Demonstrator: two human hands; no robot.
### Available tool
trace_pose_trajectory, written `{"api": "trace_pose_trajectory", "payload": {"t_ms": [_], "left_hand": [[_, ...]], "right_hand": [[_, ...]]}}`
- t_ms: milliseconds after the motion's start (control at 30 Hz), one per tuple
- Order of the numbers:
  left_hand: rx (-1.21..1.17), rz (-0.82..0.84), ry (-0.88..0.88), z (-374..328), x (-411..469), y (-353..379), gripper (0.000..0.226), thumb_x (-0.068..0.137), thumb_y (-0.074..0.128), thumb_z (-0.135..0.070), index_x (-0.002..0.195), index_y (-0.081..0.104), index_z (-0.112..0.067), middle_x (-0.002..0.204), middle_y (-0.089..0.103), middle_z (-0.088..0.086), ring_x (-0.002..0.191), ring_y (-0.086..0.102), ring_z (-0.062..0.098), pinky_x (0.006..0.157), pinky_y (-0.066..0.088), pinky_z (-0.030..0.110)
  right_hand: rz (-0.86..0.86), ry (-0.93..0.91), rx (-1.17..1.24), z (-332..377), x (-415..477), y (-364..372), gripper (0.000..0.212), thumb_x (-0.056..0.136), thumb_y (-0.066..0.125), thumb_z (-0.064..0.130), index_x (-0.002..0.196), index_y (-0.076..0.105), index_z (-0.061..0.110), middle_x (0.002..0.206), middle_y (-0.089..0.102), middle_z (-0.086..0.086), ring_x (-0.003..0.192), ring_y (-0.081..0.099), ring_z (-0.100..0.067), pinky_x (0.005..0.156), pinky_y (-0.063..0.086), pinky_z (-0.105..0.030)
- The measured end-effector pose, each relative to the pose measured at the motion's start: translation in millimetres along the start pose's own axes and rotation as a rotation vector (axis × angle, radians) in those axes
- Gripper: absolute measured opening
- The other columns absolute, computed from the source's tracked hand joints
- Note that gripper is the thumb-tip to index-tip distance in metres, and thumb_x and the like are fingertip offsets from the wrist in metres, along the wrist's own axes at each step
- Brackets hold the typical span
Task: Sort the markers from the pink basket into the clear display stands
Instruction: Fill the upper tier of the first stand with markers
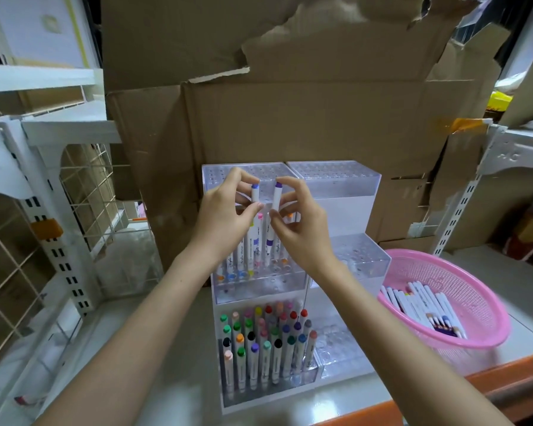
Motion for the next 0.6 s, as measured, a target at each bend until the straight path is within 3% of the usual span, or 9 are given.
{"api": "trace_pose_trajectory", "payload": {"t_ms": [133, 333, 600], "left_hand": [[-0.050, 0.003, -0.010, -5.1, 3.0, -2.1, 0.030, 0.081, 0.074, -0.015, 0.099, 0.051, -0.021, 0.085, 0.062, -0.012, 0.079, 0.062, -0.001, 0.066, 0.049, 0.010], [-0.010, 0.092, -0.005, -1.9, -1.5, 2.6, 0.029, 0.080, 0.075, -0.016, 0.099, 0.053, -0.023, 0.085, 0.064, -0.010, 0.078, 0.064, -0.001, 0.074, 0.056, 0.023], [0.017, 0.124, -0.006, 0.2, -1.7, 1.4, 0.028, 0.078, 0.077, -0.014, 0.094, 0.055, -0.020, 0.084, 0.066, -0.003, 0.079, 0.065, 0.004, 0.075, 0.056, 0.020]], "right_hand": [[0.006, 0.002, 0.002, 0.1, 0.4, -0.4, 0.041, 0.085, 0.065, 0.002, 0.121, 0.051, 0.016, 0.083, 0.057, -0.005, 0.069, 0.055, -0.009, 0.055, 0.045, -0.016], [0.006, -0.012, -0.015, -0.6, 1.5, 0.3, 0.041, 0.085, 0.066, 0.003, 0.121, 0.051, 0.016, 0.081, 0.056, -0.001, 0.067, 0.056, -0.009, 0.054, 0.044, -0.015], [0.004, -0.024, -0.031, -0.1, 1.9, -0.5, 0.041, 0.085, 0.067, 0.003, 0.121, 0.051, 0.015, 0.081, 0.057, -0.002, 0.068, 0.057, -0.011, 0.054, 0.045, -0.016]]}}
Point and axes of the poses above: each hand's wrist, its own x-axis towards the middle knuckle, its own y-axis out of the palm, z = x × y, the point moved 2 cm from there along x, towards the middle knuckle
